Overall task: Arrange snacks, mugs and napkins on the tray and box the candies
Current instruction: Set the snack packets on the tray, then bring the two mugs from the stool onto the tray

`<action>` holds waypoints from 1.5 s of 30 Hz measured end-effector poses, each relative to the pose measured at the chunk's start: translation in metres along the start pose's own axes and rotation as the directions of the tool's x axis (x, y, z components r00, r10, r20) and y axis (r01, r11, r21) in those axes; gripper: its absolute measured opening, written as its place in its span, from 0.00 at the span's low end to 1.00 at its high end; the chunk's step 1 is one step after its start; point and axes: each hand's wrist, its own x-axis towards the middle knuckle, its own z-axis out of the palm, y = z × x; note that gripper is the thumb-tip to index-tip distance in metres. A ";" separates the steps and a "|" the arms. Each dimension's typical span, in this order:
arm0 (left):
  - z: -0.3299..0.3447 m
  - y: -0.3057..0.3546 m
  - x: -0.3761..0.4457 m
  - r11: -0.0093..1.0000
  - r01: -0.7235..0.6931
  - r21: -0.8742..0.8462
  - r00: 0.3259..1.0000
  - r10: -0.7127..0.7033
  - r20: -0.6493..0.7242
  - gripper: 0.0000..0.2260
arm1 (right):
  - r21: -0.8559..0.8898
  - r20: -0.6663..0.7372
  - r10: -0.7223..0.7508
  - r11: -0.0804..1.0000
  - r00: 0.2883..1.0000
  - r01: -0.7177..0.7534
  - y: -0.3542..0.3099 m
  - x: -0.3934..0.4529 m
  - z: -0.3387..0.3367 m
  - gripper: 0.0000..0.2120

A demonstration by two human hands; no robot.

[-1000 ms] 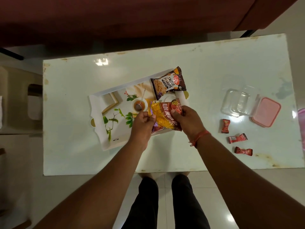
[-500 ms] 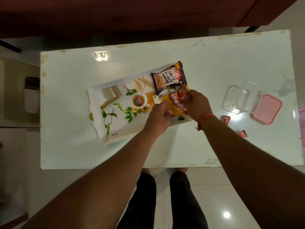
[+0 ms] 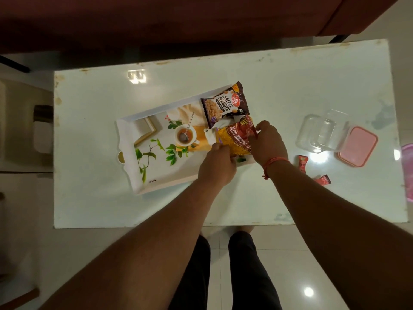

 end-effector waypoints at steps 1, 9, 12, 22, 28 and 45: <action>-0.002 -0.002 -0.001 1.000 -0.005 -0.014 0.999 0.004 -0.047 0.14 | -0.003 -0.037 -0.017 1.000 0.999 0.017 0.000 -0.003 0.001 0.15; -0.039 -0.034 -0.022 0.981 0.020 0.193 0.976 0.023 -0.218 0.21 | -0.343 -0.091 -0.258 0.915 0.962 0.213 -0.021 -0.035 -0.001 0.16; -0.061 -0.048 -0.033 0.964 0.050 0.262 0.960 0.026 -0.279 0.23 | -0.411 0.013 -0.343 0.854 0.939 0.318 -0.040 -0.044 -0.004 0.20; -0.125 -0.137 -0.061 0.947 0.176 0.269 0.946 -0.087 -0.311 0.33 | -0.411 0.235 -0.488 0.734 0.840 0.541 -0.143 -0.064 0.047 0.32; -0.180 -0.254 -0.082 0.930 0.281 0.235 0.927 -0.200 -0.317 0.33 | -0.419 0.403 -0.518 0.629 0.754 0.655 -0.236 -0.075 0.123 0.37; -0.379 -0.563 -0.100 0.935 0.352 -0.027 0.612 -0.253 -0.749 0.25 | -0.120 0.550 -0.638 0.579 0.539 0.807 -0.531 -0.125 0.345 0.35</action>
